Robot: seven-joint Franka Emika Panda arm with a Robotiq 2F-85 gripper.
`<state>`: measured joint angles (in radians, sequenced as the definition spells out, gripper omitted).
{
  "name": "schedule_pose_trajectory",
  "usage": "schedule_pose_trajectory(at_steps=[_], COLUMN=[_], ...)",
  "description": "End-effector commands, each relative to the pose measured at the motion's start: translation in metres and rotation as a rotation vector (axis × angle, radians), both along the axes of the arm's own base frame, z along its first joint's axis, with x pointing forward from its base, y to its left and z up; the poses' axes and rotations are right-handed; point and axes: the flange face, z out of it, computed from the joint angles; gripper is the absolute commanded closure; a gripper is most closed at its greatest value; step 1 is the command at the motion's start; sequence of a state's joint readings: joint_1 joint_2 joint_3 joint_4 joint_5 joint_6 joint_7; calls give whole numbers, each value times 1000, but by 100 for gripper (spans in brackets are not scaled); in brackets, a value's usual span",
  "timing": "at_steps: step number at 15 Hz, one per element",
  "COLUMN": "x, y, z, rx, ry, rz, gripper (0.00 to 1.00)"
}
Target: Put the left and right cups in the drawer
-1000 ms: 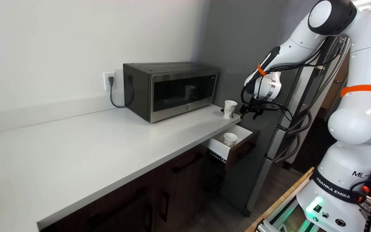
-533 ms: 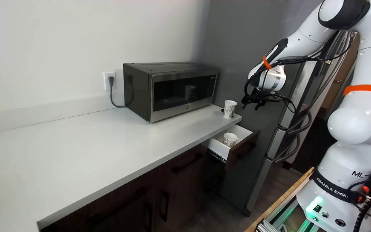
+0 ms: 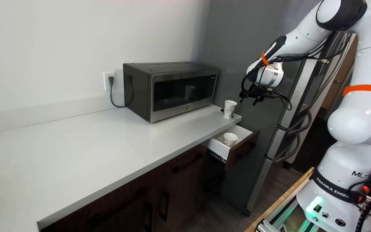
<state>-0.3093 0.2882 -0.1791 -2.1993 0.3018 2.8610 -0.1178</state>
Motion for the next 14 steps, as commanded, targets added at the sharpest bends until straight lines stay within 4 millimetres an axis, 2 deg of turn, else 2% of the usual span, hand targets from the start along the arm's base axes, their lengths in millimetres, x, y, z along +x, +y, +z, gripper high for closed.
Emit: schedule_pose_trajectory(at_steps=[1, 8, 9, 10, 14], x=[21, 55, 58, 60, 62], y=[-3, 2, 3, 3, 6], z=[-8, -26, -27, -29, -29], rx=[57, 88, 89, 91, 97], ry=[-9, -20, -19, -20, -30], rz=[-61, -116, -118, -117, -103], gripper=[0, 0, 25, 27, 58])
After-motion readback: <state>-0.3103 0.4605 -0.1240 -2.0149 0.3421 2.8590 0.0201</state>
